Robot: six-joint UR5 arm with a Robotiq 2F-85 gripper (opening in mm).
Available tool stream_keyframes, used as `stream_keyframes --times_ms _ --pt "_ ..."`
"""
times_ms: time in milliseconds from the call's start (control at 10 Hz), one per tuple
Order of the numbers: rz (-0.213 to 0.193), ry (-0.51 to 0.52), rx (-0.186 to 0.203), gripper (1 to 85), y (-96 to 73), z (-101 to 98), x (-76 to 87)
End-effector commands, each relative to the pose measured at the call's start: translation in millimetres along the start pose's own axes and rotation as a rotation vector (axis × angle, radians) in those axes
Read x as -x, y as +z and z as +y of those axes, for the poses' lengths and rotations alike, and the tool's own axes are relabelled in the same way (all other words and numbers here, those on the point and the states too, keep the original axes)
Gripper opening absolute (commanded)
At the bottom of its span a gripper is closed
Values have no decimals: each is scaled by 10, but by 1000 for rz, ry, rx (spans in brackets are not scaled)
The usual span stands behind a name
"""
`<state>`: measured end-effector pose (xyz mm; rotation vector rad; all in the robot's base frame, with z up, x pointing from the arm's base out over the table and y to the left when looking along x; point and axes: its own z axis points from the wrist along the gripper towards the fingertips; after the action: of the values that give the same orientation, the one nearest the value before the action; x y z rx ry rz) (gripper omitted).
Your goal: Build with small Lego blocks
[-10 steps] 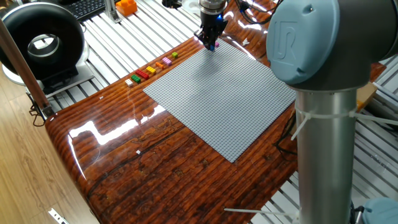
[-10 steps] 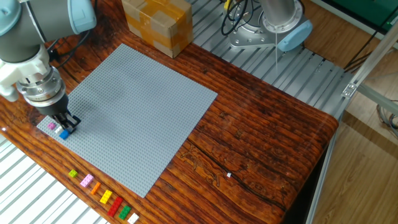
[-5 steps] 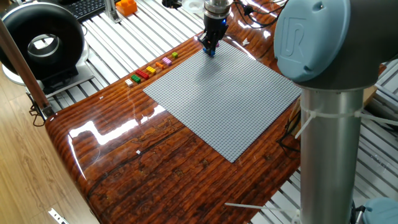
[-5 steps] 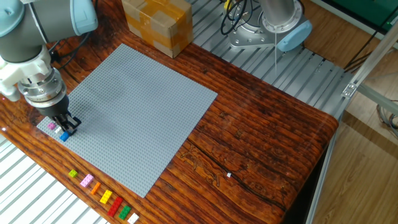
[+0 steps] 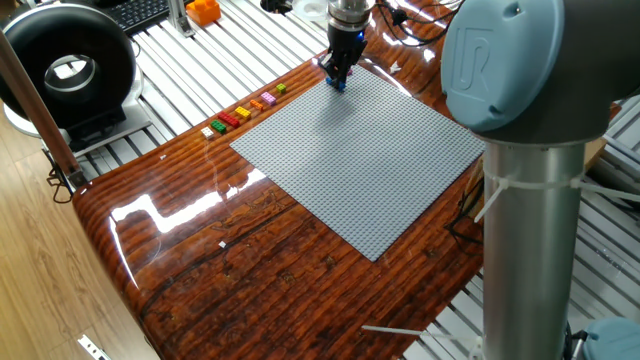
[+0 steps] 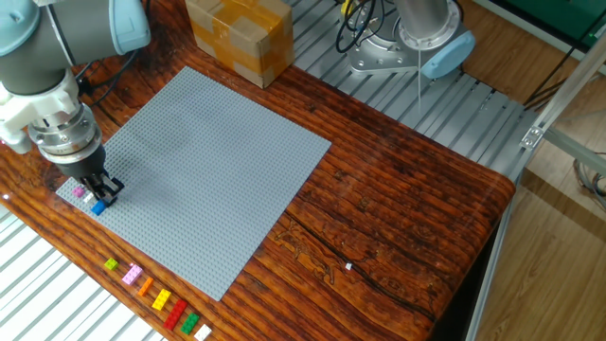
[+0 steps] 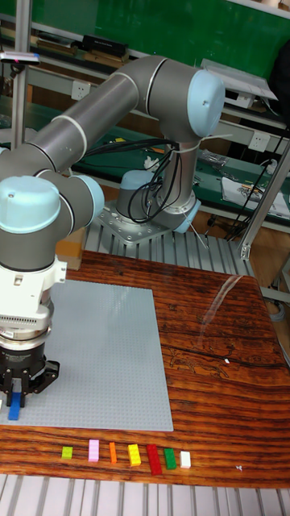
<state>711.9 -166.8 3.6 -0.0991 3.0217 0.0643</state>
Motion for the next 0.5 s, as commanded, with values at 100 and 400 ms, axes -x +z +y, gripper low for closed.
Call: stream_keyframes --times_ms 100,400 --pt "-27 20 43 10 -57 8 82" --pt "-77 24 61 10 52 59 176"
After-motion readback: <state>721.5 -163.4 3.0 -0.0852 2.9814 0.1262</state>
